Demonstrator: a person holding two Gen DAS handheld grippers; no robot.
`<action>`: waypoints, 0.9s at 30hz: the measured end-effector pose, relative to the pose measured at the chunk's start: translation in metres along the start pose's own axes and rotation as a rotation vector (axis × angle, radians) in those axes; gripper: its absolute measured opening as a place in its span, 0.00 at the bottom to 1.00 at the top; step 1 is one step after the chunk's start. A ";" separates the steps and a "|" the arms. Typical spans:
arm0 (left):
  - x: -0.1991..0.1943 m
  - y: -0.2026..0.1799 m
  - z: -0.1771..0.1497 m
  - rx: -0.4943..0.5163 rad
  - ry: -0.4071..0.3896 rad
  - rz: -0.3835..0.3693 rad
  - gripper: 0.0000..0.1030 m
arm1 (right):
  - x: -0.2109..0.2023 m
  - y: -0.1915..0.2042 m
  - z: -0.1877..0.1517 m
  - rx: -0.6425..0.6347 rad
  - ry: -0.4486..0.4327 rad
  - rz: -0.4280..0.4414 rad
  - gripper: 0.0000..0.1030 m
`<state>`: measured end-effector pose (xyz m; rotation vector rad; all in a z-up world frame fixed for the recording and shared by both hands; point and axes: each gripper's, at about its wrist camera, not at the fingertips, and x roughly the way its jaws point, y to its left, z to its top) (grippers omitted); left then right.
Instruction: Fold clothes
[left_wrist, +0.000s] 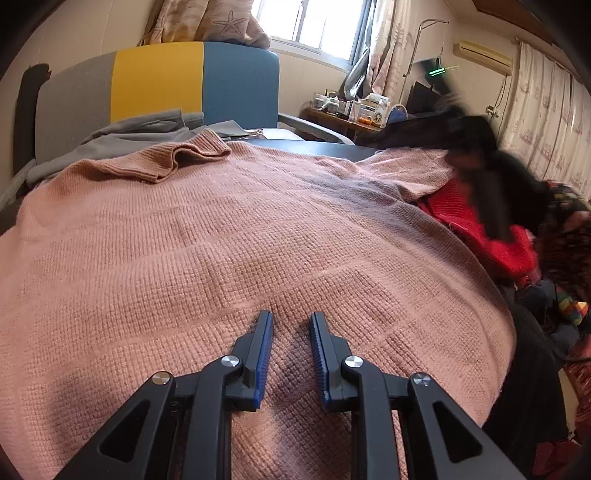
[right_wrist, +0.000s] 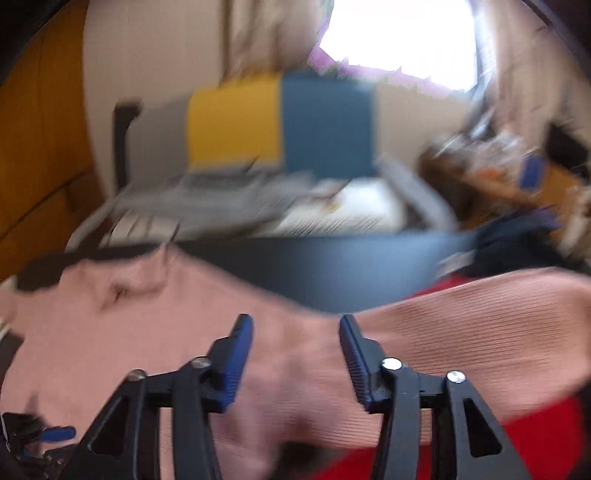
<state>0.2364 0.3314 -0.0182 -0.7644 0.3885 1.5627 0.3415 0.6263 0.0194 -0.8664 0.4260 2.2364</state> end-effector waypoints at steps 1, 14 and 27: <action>0.000 0.001 0.000 -0.007 0.000 -0.007 0.20 | 0.021 0.007 -0.001 -0.006 0.048 0.015 0.34; 0.003 0.014 0.036 -0.097 0.062 -0.056 0.20 | 0.040 -0.018 0.009 0.186 0.048 -0.041 0.29; 0.080 0.184 0.134 -0.631 0.046 -0.014 0.36 | 0.128 0.134 0.057 -0.043 0.153 0.258 0.38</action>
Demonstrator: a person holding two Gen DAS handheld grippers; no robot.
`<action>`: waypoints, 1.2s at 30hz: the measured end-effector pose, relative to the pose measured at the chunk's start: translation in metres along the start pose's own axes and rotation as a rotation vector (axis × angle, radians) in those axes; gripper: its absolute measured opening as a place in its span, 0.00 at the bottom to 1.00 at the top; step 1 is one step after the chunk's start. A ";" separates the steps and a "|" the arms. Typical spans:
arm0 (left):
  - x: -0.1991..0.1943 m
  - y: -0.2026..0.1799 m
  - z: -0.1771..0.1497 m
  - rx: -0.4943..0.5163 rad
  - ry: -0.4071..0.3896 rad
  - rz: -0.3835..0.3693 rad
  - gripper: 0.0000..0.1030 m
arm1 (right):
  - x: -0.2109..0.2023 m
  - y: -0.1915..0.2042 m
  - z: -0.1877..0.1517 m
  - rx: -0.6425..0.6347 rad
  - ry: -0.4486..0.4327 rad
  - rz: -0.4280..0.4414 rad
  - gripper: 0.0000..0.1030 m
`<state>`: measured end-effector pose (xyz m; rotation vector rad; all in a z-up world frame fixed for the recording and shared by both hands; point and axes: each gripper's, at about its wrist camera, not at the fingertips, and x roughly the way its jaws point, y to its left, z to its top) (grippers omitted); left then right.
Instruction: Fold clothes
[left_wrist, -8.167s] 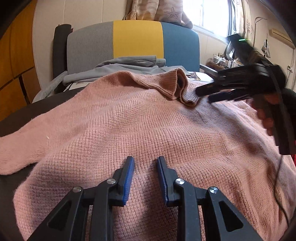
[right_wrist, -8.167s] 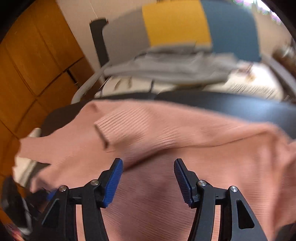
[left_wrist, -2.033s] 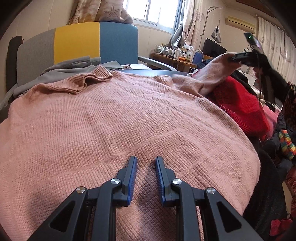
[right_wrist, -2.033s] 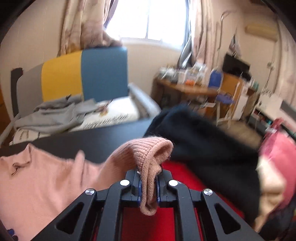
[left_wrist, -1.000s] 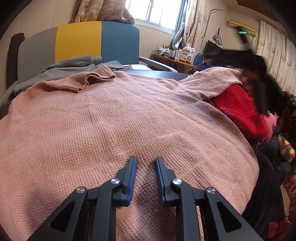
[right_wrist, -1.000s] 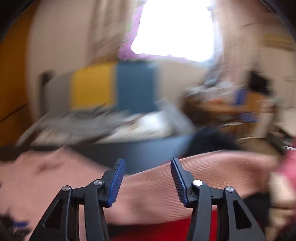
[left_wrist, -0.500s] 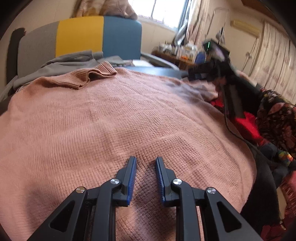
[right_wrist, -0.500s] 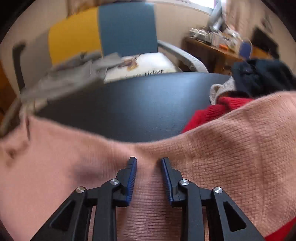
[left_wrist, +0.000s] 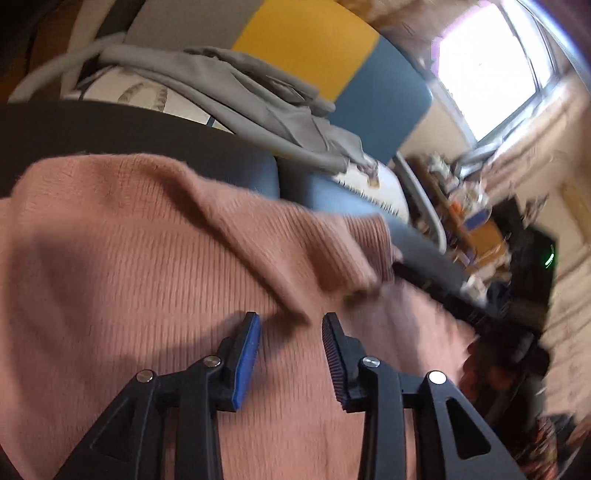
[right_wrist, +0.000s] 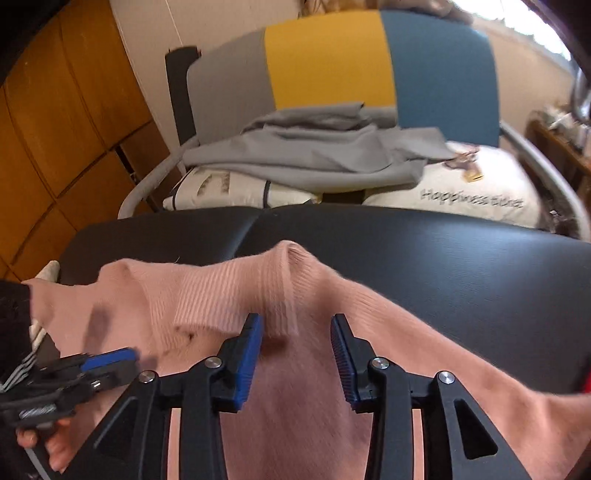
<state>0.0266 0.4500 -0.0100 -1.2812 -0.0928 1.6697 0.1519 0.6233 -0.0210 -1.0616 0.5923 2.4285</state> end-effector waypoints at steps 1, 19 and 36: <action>0.004 0.002 0.004 -0.019 0.005 -0.027 0.37 | 0.009 0.000 0.002 0.006 0.017 -0.001 0.38; -0.010 0.030 0.115 -0.157 -0.144 -0.032 0.22 | 0.024 -0.053 0.056 0.403 -0.084 0.254 0.14; -0.002 0.038 0.022 0.192 -0.184 0.273 0.17 | 0.074 0.064 0.053 -0.176 0.022 -0.065 0.25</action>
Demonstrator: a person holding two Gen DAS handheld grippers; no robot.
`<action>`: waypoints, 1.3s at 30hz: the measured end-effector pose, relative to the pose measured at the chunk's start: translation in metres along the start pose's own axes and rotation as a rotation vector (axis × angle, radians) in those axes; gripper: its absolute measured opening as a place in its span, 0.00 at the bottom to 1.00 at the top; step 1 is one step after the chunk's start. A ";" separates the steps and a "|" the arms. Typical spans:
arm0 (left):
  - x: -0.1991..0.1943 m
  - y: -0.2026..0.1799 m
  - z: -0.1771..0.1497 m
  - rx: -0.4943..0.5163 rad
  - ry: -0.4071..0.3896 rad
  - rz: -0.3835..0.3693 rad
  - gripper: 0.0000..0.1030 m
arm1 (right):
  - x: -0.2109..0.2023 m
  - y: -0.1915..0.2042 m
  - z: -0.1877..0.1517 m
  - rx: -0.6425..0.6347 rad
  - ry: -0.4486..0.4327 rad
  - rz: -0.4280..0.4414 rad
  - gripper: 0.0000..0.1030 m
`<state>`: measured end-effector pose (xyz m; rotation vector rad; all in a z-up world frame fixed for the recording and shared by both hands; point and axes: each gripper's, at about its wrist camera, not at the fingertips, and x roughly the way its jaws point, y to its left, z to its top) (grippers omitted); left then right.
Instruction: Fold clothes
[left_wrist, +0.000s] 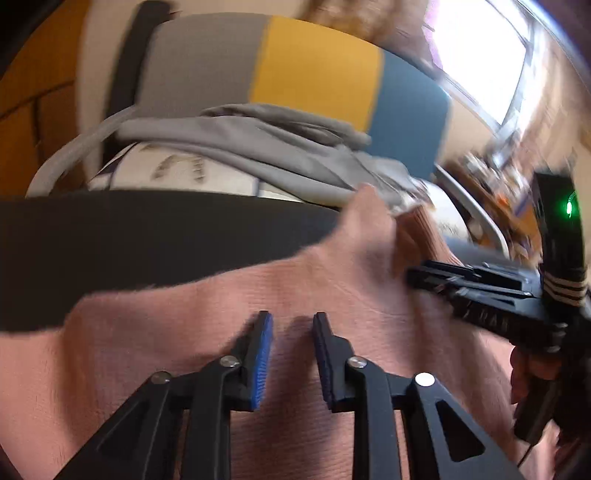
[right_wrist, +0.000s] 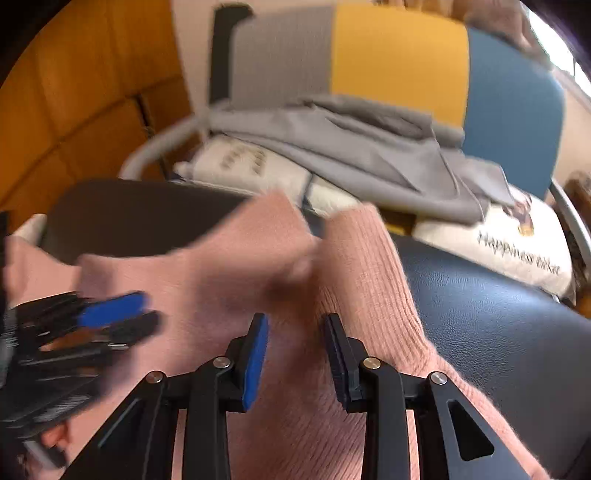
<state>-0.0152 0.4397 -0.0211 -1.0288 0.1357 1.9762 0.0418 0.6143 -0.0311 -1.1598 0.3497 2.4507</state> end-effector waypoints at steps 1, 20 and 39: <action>0.000 0.006 -0.001 -0.030 -0.006 -0.009 0.15 | 0.003 -0.007 0.000 0.033 -0.014 -0.028 0.21; -0.085 0.091 -0.022 -0.321 -0.151 -0.126 0.26 | -0.075 0.088 -0.080 -0.094 -0.101 -0.043 0.39; -0.276 0.341 -0.108 -0.840 -0.330 0.283 0.40 | -0.067 0.120 -0.118 -0.179 -0.096 -0.200 0.63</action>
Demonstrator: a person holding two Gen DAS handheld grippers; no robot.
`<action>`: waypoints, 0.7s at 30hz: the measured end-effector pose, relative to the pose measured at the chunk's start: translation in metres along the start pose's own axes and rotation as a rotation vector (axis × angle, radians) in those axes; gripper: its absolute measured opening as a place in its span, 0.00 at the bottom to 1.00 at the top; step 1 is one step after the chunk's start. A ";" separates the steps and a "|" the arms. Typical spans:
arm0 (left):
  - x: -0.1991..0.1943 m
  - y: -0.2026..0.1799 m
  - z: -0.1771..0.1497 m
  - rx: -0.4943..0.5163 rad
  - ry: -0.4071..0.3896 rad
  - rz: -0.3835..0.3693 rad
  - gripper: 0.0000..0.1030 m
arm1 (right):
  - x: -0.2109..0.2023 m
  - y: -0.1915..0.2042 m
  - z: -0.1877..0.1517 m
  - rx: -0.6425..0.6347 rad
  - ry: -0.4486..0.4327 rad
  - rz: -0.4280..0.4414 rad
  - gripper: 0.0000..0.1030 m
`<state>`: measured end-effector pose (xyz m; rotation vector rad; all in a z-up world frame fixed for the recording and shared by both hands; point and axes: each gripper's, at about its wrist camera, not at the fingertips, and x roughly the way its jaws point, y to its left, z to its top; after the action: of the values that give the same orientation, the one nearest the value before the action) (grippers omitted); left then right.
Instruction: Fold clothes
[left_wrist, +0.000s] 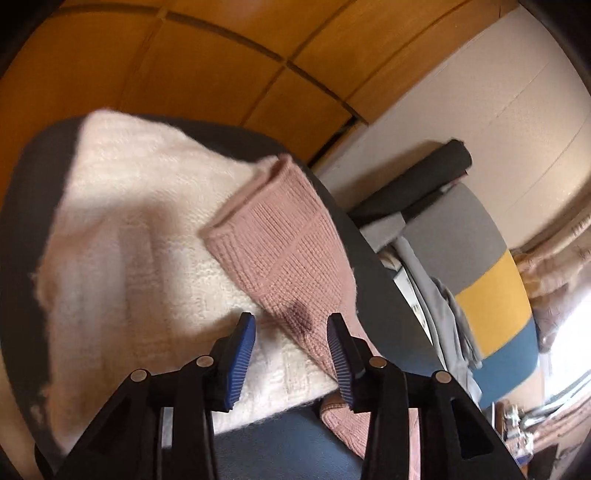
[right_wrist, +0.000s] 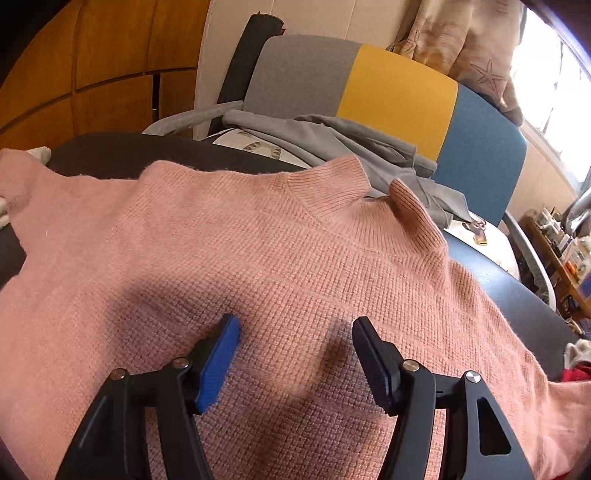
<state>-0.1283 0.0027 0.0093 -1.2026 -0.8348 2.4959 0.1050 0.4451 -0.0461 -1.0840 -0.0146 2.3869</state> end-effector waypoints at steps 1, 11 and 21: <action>0.005 0.001 0.004 -0.002 0.014 -0.005 0.40 | 0.000 0.000 0.000 0.000 0.000 0.000 0.63; 0.028 0.000 0.019 -0.102 0.089 0.031 0.05 | 0.003 -0.005 0.000 0.049 0.010 0.036 0.67; -0.008 -0.032 0.079 0.125 -0.059 0.114 0.04 | 0.007 -0.012 -0.002 0.093 0.022 0.062 0.70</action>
<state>-0.1850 -0.0053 0.0727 -1.1703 -0.6292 2.6426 0.1079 0.4586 -0.0495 -1.0817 0.1386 2.4049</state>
